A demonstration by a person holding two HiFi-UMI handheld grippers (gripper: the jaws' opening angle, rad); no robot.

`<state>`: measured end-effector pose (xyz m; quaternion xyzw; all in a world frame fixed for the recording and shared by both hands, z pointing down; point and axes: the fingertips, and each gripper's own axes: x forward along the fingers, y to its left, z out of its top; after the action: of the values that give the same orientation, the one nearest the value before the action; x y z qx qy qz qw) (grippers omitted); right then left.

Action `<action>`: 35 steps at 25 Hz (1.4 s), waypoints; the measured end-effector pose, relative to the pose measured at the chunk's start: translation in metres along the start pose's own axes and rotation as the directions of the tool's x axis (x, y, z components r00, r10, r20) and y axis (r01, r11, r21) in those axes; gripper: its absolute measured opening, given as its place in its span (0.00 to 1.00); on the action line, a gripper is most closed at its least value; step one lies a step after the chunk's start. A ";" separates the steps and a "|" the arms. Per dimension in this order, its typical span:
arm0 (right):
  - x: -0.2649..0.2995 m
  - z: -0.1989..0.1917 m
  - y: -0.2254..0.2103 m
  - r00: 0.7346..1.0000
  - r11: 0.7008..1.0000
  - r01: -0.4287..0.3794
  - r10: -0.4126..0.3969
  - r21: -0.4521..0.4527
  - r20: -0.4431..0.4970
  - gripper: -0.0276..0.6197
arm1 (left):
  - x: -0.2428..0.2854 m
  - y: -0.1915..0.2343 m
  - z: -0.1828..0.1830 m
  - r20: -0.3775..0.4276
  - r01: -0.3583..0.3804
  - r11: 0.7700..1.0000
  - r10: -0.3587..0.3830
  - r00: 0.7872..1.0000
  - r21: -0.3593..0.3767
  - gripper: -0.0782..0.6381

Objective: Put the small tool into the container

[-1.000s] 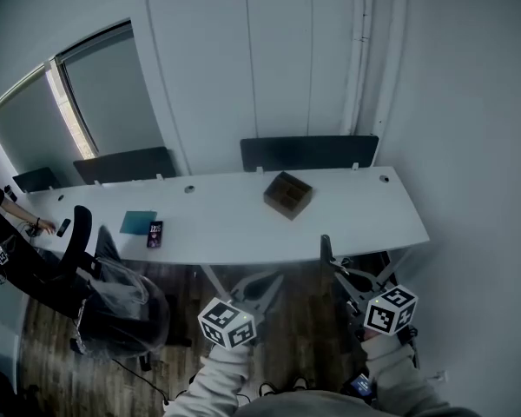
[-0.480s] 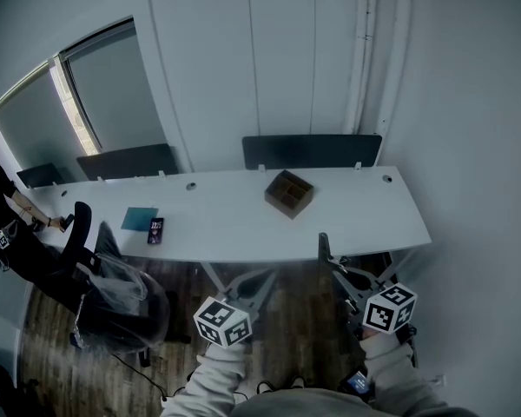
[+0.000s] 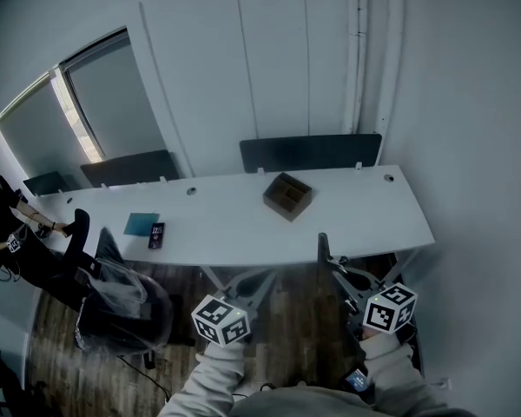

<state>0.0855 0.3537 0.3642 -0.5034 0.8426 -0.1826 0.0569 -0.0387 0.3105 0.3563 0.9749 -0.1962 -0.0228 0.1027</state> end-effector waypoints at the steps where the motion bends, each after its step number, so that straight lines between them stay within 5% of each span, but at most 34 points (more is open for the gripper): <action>1: 0.000 -0.001 -0.002 1.000 1.000 -0.008 0.008 0.010 0.003 0.08 | 0.003 -0.001 0.000 -0.001 -0.003 1.000 0.003 1.000 -0.004 0.10; 13: -0.017 -0.010 -0.048 1.000 0.998 -0.003 0.001 0.069 0.027 0.08 | 0.041 0.018 -0.013 -0.050 -0.071 0.997 0.072 0.996 0.017 0.10; 21: -0.013 -0.018 -0.092 0.998 0.996 0.054 -0.056 0.076 0.029 0.08 | 0.079 0.046 -0.026 -0.041 -0.028 0.999 0.029 0.999 0.032 0.10; 29: 0.049 -0.018 -0.141 0.995 0.994 0.096 -0.097 0.052 0.018 0.08 | 0.117 0.125 -0.027 0.005 -0.039 0.994 0.039 0.999 0.103 0.10; 35: 0.132 0.027 -0.166 0.995 0.995 0.100 -0.100 0.027 -0.007 0.08 | 0.150 0.202 -0.008 -0.034 0.001 0.994 0.003 0.999 0.107 0.10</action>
<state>0.1660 0.1611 0.4111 -0.5436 0.8140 -0.1979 0.0522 0.0242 0.0721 0.4058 0.9792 -0.1957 0.0045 0.0536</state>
